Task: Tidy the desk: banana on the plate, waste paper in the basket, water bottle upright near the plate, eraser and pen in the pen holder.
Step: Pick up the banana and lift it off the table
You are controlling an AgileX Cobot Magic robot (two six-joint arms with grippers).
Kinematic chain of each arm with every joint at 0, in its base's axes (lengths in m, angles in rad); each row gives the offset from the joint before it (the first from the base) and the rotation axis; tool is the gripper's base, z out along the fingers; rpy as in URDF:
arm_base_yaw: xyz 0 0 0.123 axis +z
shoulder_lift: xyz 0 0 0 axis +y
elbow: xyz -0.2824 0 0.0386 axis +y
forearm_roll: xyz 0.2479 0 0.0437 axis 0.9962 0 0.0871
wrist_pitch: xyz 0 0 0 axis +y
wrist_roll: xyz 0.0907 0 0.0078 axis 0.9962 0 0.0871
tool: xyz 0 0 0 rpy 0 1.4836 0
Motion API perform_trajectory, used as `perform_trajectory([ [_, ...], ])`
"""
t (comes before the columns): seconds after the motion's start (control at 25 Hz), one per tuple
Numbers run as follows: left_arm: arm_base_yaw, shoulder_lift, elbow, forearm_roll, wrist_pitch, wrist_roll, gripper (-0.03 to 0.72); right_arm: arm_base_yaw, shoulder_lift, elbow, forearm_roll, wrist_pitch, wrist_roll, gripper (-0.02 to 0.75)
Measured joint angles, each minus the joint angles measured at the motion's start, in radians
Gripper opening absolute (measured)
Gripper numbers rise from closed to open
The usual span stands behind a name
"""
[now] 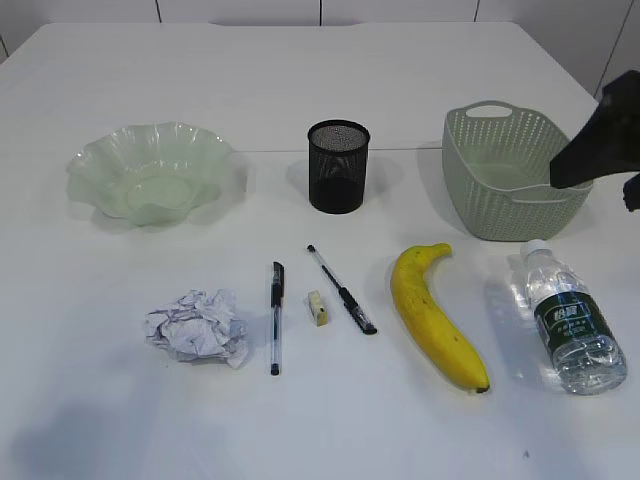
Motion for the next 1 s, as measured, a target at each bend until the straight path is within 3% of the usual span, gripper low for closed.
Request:
perform_trajectory([
  [0.28,0.000,0.088,-0.002,-0.016,-0.002,-0.003,0.419,0.036,0.146,-0.095,0.002,-0.005,0.000,0.585],
  [0.68,0.000,0.129,-0.077,-0.022,-0.030,-0.003,0.418,0.193,0.374,-0.147,0.000,-0.105,0.030,0.574],
  [1.0,0.000,0.131,-0.077,-0.024,-0.030,-0.006,0.417,0.220,0.574,-0.251,-0.013,-0.132,0.077,0.556],
])
